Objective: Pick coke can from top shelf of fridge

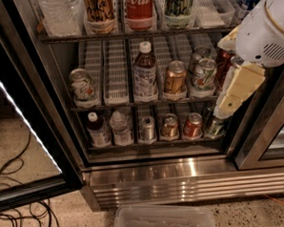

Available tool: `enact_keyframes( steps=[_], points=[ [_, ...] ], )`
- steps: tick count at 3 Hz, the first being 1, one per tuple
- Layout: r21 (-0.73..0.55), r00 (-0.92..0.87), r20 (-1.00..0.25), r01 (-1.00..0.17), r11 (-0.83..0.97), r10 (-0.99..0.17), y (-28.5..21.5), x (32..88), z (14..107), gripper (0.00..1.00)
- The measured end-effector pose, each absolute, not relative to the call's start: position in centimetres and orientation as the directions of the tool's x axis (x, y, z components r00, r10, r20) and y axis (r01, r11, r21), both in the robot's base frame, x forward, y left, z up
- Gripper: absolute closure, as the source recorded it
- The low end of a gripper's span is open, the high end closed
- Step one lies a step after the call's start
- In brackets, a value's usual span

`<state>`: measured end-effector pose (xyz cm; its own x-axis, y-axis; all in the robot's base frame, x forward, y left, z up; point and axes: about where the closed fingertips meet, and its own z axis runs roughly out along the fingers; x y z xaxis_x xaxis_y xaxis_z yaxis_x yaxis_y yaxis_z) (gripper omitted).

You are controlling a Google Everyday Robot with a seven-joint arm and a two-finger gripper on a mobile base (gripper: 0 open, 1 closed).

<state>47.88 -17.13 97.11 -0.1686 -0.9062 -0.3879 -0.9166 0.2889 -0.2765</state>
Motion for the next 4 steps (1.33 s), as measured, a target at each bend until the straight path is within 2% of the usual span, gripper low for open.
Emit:
enact_keyframes(
  steps=[1,2,4],
  points=[
    [-0.278,-0.164,-0.391,-0.917,0.286,-0.906,-16.9,47.9,97.1,0.00],
    [-0.301,-0.131,-0.485,-0.903,0.306,-0.865,-15.0,48.8,97.6,0.00],
    [-0.315,-0.114,-0.756,-0.799,0.512,-0.644,-12.6,49.1,99.9,0.00]
  ],
)
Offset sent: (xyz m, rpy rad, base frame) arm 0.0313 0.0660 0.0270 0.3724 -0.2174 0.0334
